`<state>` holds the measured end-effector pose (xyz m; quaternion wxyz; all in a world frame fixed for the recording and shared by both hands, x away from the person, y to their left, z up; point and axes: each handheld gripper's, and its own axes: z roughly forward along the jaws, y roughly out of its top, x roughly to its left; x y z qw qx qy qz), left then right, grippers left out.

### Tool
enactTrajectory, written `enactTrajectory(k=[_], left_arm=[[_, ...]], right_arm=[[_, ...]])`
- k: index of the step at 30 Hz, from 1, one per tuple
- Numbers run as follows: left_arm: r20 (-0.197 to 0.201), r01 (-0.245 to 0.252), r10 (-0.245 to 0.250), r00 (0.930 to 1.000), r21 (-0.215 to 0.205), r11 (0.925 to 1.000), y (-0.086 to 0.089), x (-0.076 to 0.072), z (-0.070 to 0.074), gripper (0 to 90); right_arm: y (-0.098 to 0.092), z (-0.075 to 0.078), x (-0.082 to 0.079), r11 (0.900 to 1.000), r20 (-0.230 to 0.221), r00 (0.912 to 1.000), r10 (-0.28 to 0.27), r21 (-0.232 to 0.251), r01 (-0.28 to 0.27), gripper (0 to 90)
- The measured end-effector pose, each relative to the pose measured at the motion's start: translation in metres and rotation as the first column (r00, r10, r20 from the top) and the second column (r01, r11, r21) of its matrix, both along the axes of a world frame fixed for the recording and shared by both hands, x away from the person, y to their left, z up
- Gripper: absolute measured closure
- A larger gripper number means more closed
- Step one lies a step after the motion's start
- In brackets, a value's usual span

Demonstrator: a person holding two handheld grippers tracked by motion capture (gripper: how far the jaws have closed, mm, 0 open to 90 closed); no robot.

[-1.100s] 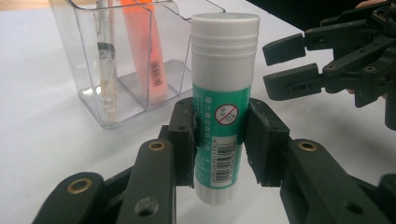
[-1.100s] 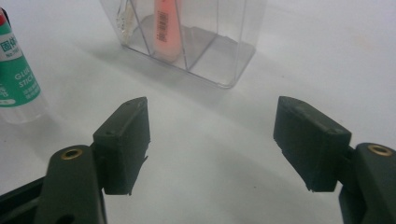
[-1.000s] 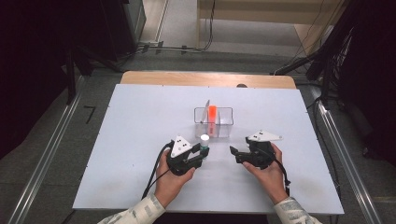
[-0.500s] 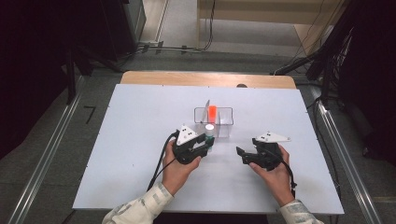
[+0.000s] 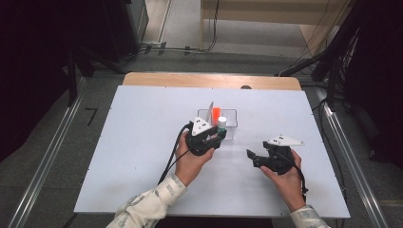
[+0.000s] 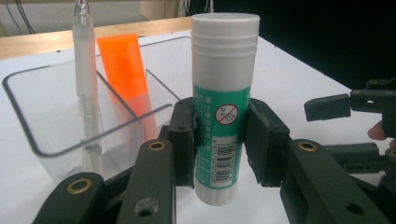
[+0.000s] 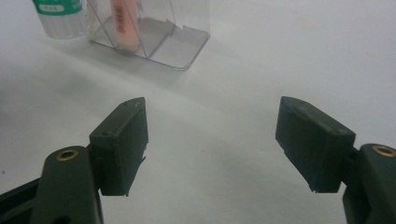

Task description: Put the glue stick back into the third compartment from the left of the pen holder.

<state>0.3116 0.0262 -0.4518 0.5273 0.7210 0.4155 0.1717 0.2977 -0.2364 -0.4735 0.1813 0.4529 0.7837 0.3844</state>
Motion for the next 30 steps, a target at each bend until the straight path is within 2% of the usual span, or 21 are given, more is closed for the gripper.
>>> enactTrajectory(k=[10,24,30], left_arm=[[0.012,-0.002,0.002,0.9999,-0.004,1.0,-0.008,0.012,0.009,65.7],[0.037,0.008,-0.007,0.9993,-0.013,0.9999,-0.02,0.021,0.025,65.7],[0.039,-0.017,0.017,0.9991,-0.025,0.9995,-0.02,0.03,0.028,65.7]], right_arm=[[-0.001,0.001,0.0,1.0,0.003,1.0,0.001,0.008,-0.001,24.1],[-0.002,0.002,0.001,1.0,0.003,1.0,-0.002,0.011,0.002,24.1],[-0.002,0.002,0.0,1.0,0.005,1.0,-0.002,0.011,0.002,24.0]])
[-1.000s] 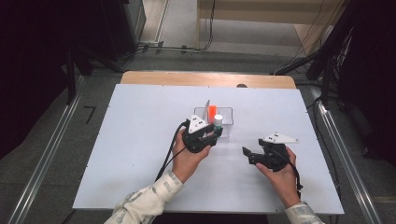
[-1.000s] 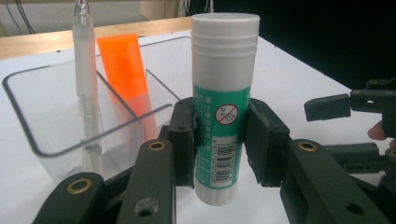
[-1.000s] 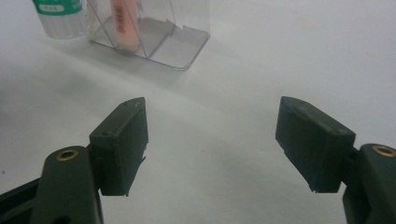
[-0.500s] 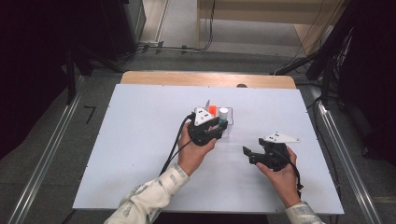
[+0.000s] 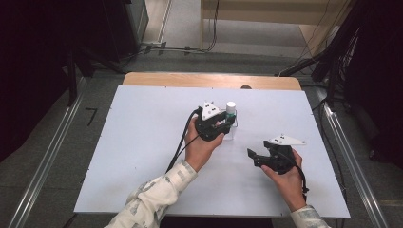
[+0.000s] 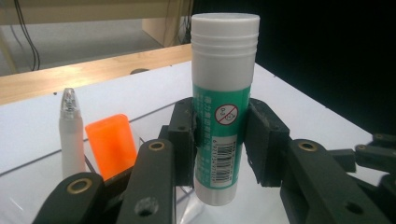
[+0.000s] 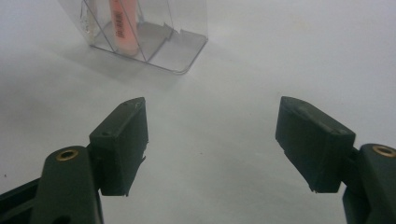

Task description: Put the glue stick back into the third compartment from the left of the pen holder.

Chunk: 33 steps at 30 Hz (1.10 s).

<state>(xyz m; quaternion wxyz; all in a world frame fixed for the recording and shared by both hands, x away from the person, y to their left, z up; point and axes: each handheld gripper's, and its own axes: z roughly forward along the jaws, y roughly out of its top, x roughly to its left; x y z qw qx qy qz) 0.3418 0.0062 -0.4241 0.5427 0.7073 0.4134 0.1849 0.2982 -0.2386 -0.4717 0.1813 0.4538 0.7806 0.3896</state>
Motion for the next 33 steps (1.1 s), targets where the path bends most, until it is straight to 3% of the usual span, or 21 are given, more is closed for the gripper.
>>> enactTrajectory(k=[9,16,26,33], left_arm=[[0.009,-0.018,0.019,0.9998,-0.003,0.9998,-0.005,0.013,0.001,65.7],[0.003,-0.04,0.04,0.9992,0.037,0.9985,-0.011,0.022,-0.009,65.6],[-0.004,-0.047,0.048,0.9988,0.082,0.9955,-0.017,0.023,-0.019,65.4],[0.0,-0.06,0.06,0.9982,0.099,0.9933,-0.017,0.022,-0.019,64.6]], right_arm=[[0.0,0.0,0.0,1.0,-0.002,1.0,0.002,-0.001,-0.002,24.1],[0.0,0.0,0.0,1.0,-0.001,1.0,0.0,0.001,0.0,24.1],[-0.001,0.0,0.0,1.0,-0.004,1.0,0.001,-0.001,-0.001,24.0],[-0.001,-0.001,0.0,1.0,-0.005,1.0,0.003,-0.005,-0.003,24.0]])
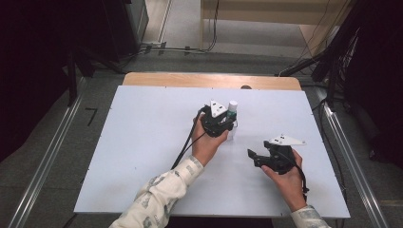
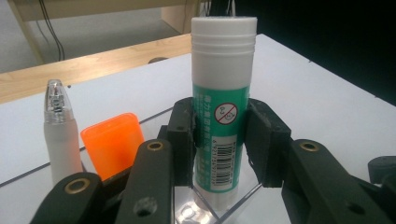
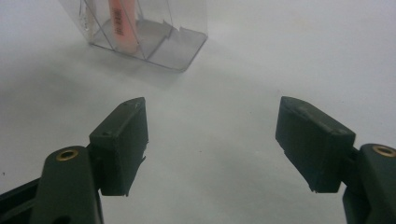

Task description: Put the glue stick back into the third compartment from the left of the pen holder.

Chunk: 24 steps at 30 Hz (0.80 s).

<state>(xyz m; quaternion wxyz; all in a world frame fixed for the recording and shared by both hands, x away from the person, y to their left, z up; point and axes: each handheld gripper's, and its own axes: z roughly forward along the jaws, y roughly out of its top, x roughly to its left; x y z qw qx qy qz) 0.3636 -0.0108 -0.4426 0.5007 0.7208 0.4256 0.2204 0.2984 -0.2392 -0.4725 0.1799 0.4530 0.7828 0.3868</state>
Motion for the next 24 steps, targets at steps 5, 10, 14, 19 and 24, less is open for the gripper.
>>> enactTrajectory(k=[5,10,14,19,24], left_arm=[[0.008,0.005,-0.005,1.0,0.006,1.0,0.0,-0.002,0.002,61.2],[0.006,0.006,-0.006,1.0,0.01,0.9999,0.002,-0.005,0.003,56.3],[-0.003,0.009,-0.009,1.0,0.003,1.0,0.004,-0.009,0.006,51.5],[0.004,0.024,-0.024,0.9997,-0.01,0.9997,0.009,-0.018,0.012,47.0],[0.001,0.027,-0.027,0.9996,-0.014,0.9995,0.02,-0.028,0.013,41.4]], right_arm=[[0.001,0.0,0.0,1.0,-0.005,1.0,-0.001,0.0,0.001,24.1],[0.0,0.0,0.0,1.0,-0.001,1.0,-0.003,-0.001,0.003,24.1],[0.0,0.0,0.0,1.0,0.0,1.0,-0.006,-0.002,0.006,24.0],[-0.001,-0.001,0.0,1.0,-0.002,0.9999,-0.012,-0.001,0.012,24.0],[-0.002,0.0,0.001,1.0,0.001,0.9998,-0.018,0.002,0.018,24.0]])
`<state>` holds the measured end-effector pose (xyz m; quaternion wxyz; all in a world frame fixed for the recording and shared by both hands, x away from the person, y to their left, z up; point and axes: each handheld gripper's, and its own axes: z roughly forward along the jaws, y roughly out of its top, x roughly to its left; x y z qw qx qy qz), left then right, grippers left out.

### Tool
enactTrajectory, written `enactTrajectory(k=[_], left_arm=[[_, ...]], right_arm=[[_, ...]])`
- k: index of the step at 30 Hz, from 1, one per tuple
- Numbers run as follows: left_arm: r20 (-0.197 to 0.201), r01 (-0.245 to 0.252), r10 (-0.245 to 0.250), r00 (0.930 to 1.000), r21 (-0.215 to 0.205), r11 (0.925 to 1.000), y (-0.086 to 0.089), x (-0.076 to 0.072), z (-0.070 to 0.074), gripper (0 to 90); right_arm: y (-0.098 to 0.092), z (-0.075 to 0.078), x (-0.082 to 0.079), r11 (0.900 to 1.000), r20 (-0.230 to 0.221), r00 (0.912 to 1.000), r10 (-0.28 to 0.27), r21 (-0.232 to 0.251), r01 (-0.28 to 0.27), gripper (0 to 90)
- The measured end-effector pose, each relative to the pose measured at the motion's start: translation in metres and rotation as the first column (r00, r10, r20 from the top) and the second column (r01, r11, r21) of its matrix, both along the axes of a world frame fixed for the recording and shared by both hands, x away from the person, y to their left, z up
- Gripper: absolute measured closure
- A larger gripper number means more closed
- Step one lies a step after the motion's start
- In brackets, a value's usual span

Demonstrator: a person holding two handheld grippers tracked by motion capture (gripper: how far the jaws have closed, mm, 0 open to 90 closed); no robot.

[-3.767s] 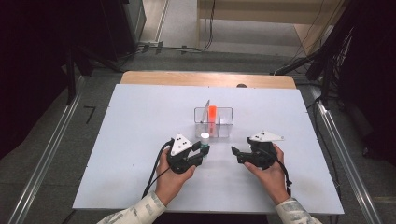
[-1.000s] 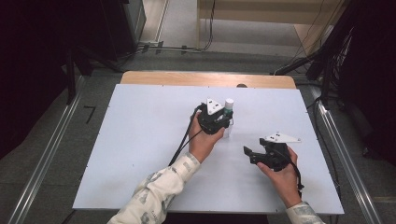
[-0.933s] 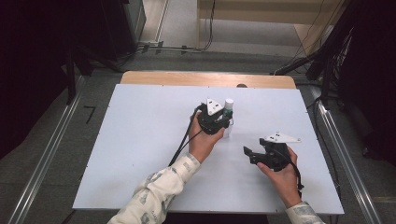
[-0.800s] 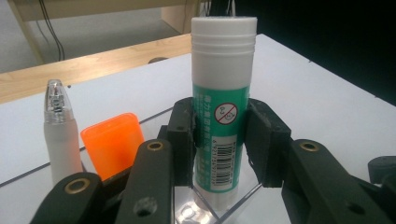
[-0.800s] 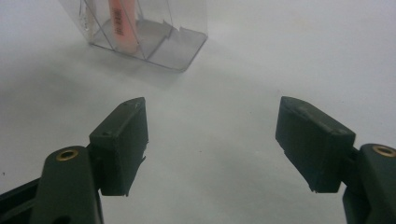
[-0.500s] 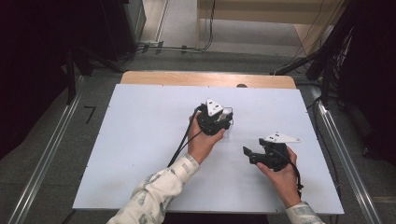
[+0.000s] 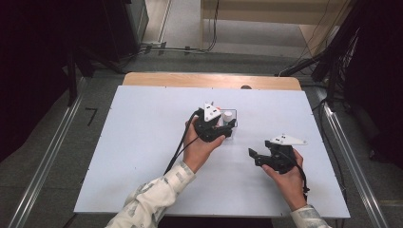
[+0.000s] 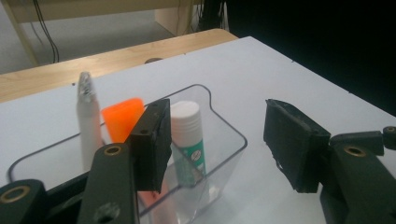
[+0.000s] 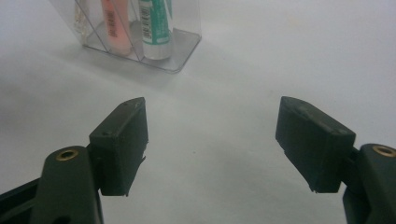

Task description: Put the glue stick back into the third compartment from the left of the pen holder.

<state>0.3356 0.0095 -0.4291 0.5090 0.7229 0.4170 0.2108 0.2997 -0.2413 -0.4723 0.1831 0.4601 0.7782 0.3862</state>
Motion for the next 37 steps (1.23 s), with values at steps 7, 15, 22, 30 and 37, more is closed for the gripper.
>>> enactTrajectory(k=[7,15,22,30,37], left_arm=[[0.004,-0.014,0.014,0.9999,-0.004,0.9999,0.024,-0.019,-0.004,34.3],[-0.004,-0.066,0.066,0.9978,-0.012,0.9977,0.068,-0.043,-0.013,30.4],[-0.041,-0.171,0.172,0.9843,0.012,0.9851,0.125,-0.067,-0.033,29.0],[-0.102,-0.288,0.297,0.9494,0.096,0.9528,0.19,-0.099,-0.059,27.2],[-0.141,-0.383,0.404,0.9037,0.154,0.9106,0.231,-0.115,-0.075,24.9]], right_arm=[[-0.003,0.001,-0.001,1.0,0.007,0.9999,-0.012,-0.005,0.012,23.7],[-0.013,0.002,-0.003,0.999,0.007,0.999,-0.044,-0.005,0.044,23.1],[-0.03,0.002,-0.007,0.996,0.009,0.9962,-0.087,-0.01,0.087,22.9],[-0.052,-0.001,-0.015,0.989,0.005,0.9894,-0.145,-0.034,0.145,22.3],[-0.07,-0.005,-0.022,0.98,0.006,0.9815,-0.192,-0.06,0.192,21.3]])
